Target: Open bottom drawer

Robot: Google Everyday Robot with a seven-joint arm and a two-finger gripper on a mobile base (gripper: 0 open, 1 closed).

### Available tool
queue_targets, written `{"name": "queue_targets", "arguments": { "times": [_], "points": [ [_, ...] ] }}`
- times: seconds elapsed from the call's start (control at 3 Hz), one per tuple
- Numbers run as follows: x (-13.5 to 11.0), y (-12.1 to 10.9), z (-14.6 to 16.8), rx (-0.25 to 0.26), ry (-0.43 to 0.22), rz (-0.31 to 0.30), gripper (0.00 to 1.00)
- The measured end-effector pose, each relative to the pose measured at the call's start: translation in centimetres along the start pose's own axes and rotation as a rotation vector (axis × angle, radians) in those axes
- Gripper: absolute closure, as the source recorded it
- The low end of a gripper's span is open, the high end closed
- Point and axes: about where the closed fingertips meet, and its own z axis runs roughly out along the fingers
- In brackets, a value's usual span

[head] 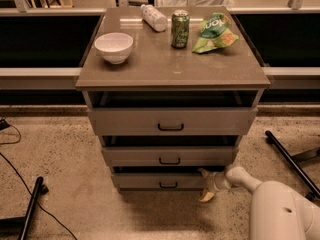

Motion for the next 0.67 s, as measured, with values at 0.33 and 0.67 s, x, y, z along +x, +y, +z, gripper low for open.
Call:
{"name": "queue_targets", "arguments": {
  "times": [0.33,0.67],
  "points": [
    [0.41,0.83,-1.17,0.023,0.01,-0.007,0.41],
    [-0.31,1.6,-2.14,0.041,-0.01,-0.021,0.36]
  ]
}}
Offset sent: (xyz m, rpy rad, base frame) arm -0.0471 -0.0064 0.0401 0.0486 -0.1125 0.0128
